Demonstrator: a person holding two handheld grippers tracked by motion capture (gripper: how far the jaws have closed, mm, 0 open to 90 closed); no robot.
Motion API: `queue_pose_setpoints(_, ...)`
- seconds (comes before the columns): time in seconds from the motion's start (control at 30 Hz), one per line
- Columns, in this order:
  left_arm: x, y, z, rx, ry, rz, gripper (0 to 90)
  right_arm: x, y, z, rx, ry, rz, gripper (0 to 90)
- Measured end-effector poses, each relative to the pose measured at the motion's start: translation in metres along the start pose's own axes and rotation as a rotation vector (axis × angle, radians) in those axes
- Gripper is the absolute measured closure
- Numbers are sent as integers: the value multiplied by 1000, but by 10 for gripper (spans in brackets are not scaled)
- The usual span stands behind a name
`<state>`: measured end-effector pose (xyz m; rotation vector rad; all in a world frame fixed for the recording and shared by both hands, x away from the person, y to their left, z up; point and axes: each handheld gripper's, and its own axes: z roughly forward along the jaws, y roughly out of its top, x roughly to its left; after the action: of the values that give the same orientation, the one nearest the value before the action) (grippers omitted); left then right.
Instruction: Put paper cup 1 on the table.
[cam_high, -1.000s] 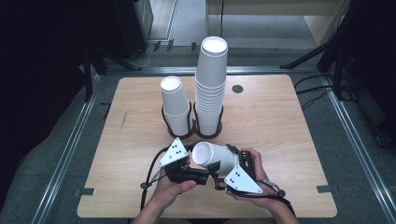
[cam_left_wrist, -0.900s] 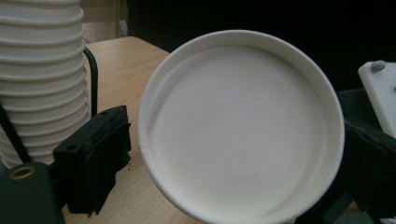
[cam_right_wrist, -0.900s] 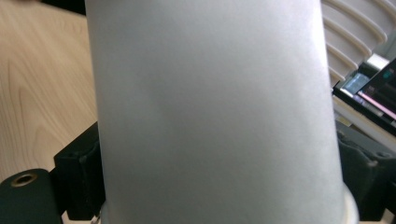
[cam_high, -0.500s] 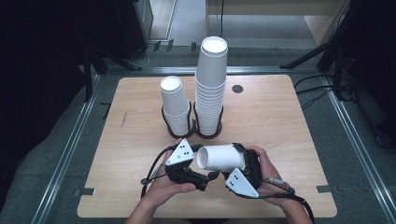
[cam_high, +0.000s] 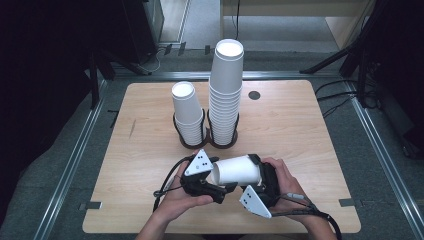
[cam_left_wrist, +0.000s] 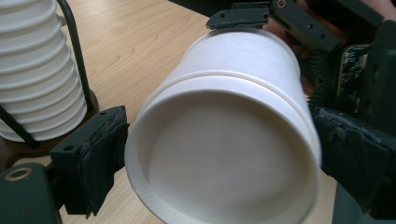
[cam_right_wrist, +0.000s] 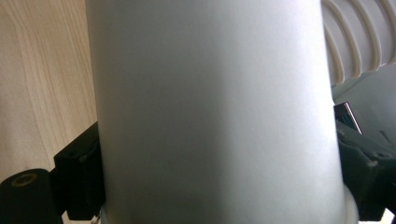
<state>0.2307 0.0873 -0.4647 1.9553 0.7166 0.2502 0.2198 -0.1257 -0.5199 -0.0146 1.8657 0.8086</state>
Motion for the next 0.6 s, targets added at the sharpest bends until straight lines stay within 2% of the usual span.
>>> queue_pose_setpoints(0.1, 0, 0, -1, -12, -16, 2, 141, 2, 0, 0, 0, -1, -23, 95)
queue_pose_setpoints(0.23, -1, -1, -2, -13, -20, 23, 160, 4, 0, 1, -6, -5, -36, 94)
queue_pose_setpoints(0.37, -1, -3, -2, -22, -30, 45, 211, 4, -4, 3, 7, -30, -67, 83)
queue_pose_setpoints(0.47, -2, -3, -2, -25, -38, 62, 222, 4, -5, 3, 5, -26, -67, 77)
queue_pose_setpoints(0.6, 0, -4, -3, -30, -54, 57, 226, 4, -6, 2, -4, -27, -77, 76)
